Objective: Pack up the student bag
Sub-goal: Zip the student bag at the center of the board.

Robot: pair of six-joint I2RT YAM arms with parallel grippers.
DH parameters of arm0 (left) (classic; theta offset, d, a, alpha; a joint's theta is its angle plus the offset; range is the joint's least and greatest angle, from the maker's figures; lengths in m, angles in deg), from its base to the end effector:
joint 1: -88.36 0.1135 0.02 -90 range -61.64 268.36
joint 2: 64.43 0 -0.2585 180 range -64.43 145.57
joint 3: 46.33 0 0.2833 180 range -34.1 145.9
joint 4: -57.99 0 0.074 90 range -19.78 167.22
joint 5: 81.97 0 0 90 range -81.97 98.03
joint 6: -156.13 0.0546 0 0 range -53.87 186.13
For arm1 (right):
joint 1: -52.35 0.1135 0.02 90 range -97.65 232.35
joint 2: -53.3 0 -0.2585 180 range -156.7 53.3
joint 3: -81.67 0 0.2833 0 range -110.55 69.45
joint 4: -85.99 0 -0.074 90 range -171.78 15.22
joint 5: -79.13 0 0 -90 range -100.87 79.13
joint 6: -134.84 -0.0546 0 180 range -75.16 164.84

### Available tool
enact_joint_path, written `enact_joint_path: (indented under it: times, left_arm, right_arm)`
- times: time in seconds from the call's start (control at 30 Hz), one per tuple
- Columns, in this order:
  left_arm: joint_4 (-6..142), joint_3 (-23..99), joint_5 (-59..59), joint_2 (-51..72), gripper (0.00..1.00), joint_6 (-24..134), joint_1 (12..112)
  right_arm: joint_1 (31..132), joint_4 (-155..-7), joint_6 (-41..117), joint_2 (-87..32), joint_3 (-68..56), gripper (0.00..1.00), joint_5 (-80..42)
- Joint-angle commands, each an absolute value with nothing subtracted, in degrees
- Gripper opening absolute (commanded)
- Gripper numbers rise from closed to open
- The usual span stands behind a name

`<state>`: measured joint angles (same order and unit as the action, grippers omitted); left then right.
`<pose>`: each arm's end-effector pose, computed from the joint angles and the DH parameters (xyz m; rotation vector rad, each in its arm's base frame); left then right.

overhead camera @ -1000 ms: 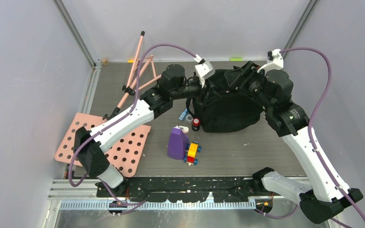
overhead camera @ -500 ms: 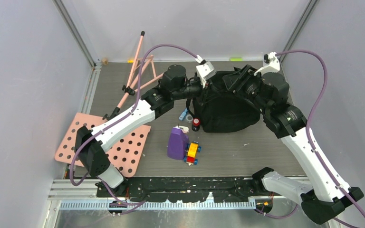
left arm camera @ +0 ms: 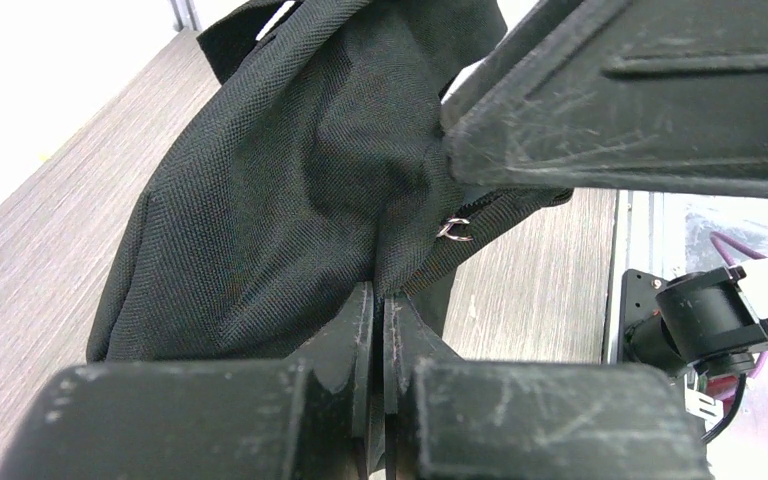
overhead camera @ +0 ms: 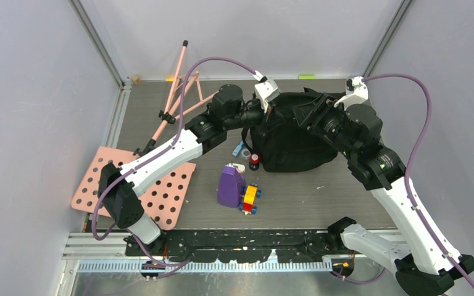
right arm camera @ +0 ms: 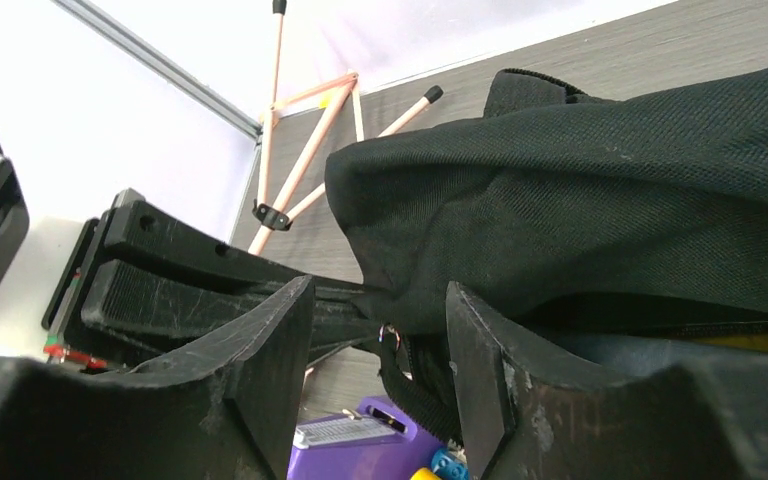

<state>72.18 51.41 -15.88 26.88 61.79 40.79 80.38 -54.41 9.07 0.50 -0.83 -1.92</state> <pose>0.2739 -0.3325 0.3869 0.9586 1.5289 -1.0158 0.2122 0.1033 0.4378 0.2379 1.7747 0.6749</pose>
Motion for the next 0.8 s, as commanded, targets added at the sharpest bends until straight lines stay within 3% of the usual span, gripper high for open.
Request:
enact_joint_path:
  times: [0.0, 0.3, 0.77]
  left_arm:
    - [67.89, 52.03, -13.5, 26.87, 0.0, 60.64, 40.55]
    - [68.4, 52.46, -13.24, 27.02, 0.0, 60.28, 40.55]
    - [68.93, 53.08, -13.55, 27.39, 0.0, 59.8, 40.55]
  right_arm:
    - [80.78, -52.63, 15.16, 1.52, -1.66, 0.57, -6.03]
    - [80.75, -45.23, 24.9, 0.54, -4.71, 0.56, -6.54]
    - [80.74, -50.26, 26.43, 0.64, -4.12, 0.47, -1.61]
